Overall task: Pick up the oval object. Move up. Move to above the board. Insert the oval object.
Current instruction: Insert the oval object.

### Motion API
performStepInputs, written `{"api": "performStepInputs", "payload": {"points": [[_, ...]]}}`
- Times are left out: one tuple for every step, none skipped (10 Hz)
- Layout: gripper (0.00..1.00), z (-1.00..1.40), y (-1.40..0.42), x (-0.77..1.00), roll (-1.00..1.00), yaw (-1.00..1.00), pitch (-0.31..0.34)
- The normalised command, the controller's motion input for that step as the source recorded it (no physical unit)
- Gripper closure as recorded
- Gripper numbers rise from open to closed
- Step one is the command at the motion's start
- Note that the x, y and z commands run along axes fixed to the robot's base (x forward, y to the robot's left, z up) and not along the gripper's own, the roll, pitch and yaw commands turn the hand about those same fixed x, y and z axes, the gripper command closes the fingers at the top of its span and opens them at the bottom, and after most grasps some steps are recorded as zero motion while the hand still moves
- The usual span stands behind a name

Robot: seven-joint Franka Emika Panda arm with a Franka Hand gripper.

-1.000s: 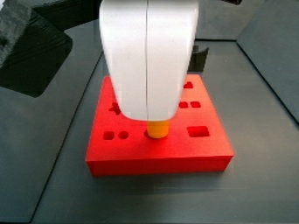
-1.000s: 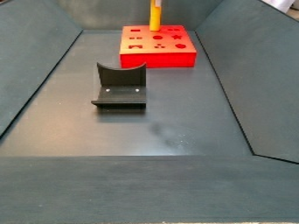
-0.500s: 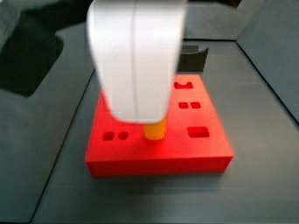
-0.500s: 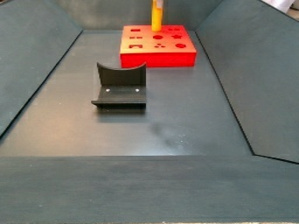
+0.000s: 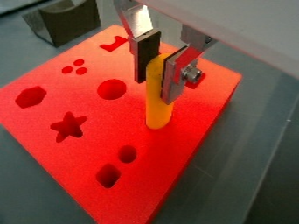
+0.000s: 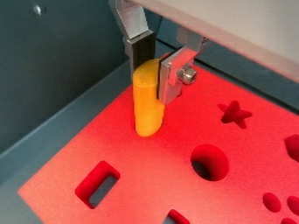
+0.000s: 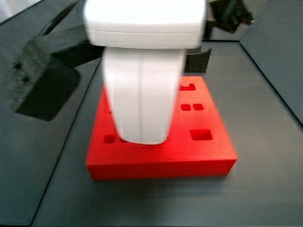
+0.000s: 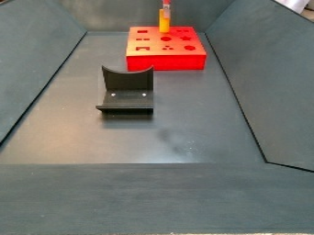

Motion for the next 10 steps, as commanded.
{"api": "performStepInputs", "payload": {"points": [[1.0, 0.13, 0.0, 0.16, 0.42, -0.12, 0.459], [1.0, 0.13, 0.0, 0.12, 0.38, -0.13, 0.494], [1.0, -0.14, 0.12, 0.0, 0.02, -0.52, 0.493], [1.0, -0.41, 0.07, 0.16, -0.14, -0.6, 0.327], [1.0, -0.23, 0.03, 0.14, -0.34, -0.48, 0.204], [1.0, -0.04, 0.0, 0.12, -0.48, -0.22, 0.171], [1.0, -0.1, 0.19, 0.07, -0.5, -0.1, 0.107], [1.0, -0.27, 0.35, 0.07, -0.46, -0.12, 0.0], [1.0, -0.59, 0.38, -0.05, -0.29, -0.12, -0.106], [1.0, -0.78, 0.21, -0.25, -0.1, 0.0, -0.163]]}}
